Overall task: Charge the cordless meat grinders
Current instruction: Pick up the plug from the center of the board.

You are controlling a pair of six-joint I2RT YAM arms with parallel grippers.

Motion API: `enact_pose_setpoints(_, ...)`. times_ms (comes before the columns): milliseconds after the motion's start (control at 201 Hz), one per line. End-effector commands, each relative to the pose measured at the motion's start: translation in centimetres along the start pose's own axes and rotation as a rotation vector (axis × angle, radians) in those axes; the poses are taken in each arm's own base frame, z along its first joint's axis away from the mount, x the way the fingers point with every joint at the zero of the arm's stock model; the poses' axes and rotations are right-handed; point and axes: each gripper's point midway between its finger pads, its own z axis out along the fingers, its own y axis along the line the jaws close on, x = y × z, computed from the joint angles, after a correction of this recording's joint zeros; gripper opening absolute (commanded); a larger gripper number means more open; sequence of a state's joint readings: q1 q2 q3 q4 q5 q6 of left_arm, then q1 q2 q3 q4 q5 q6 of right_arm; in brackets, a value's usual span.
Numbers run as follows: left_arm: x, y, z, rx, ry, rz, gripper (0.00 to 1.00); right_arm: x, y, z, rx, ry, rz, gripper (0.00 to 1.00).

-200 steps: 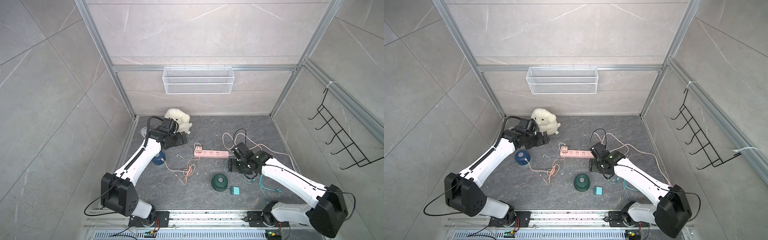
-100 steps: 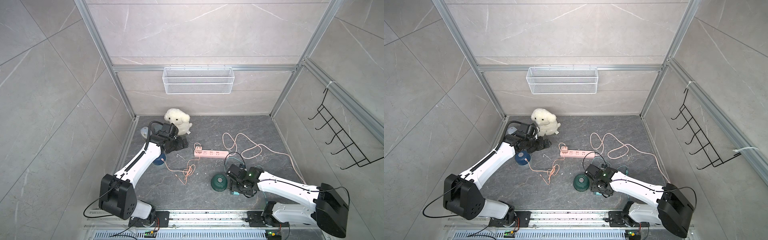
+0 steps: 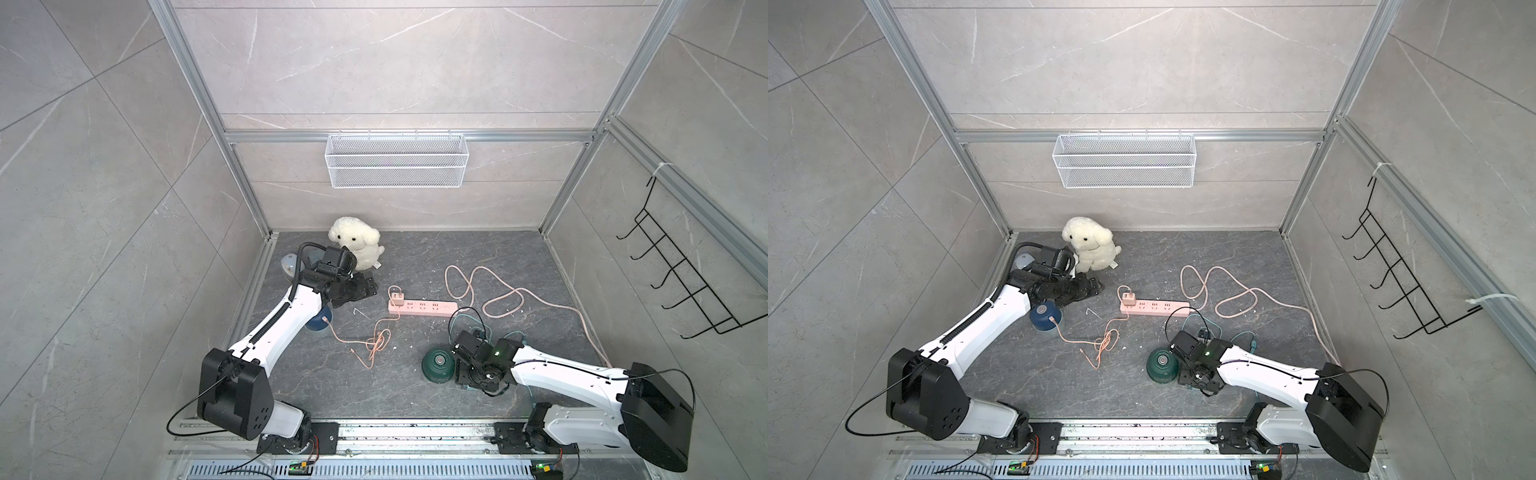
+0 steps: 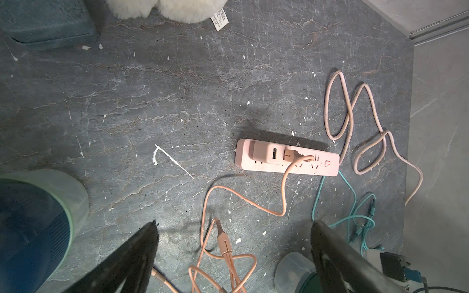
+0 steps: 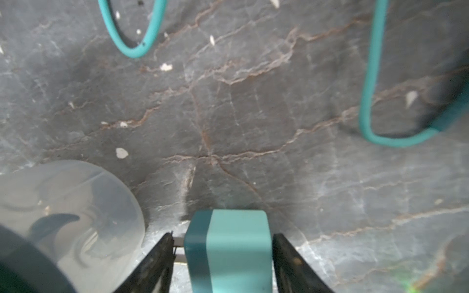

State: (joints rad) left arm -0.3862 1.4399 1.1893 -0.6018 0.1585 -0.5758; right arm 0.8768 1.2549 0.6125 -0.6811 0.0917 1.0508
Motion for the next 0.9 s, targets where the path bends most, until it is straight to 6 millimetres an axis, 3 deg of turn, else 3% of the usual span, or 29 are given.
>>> enact_pose_setpoints(0,-0.5,-0.7,-0.9,0.021,-0.019,-0.007,0.95,0.9,-0.5,0.6,0.015,0.034,-0.016,0.53)
enact_pose_setpoints(125,-0.4,-0.7,-1.0,0.013,-0.014,-0.006,0.95,0.4,-0.7,-0.2,0.025,0.016,-0.03,0.4)
enact_pose_setpoints(264,-0.1,-1.3,-1.0,0.047,0.012,-0.004,0.95,-1.1,0.4,-1.9,0.01,-0.041,-0.115,0.36)
enact_pose_setpoints(493,1.7,-3.9,-1.5,0.163,0.174,0.104,0.94,-6.5,1.6,-8.4,0.052,-0.25,-0.355,0.34)
enact_pose_setpoints(573,2.2,-4.9,-1.7,0.216,0.237,0.157,0.94,-7.9,2.9,-10.2,0.002,-0.298,-0.451,0.34)
enact_pose_setpoints(693,2.4,-8.0,-2.3,0.38,0.302,0.198,0.93,-10.0,5.5,-12.6,-0.162,-0.336,-0.504,0.34)
enact_pose_setpoints(892,2.2,-11.4,-2.1,0.535,0.366,0.222,0.91,-12.2,10.5,-14.2,-0.396,-0.29,-0.609,0.33)
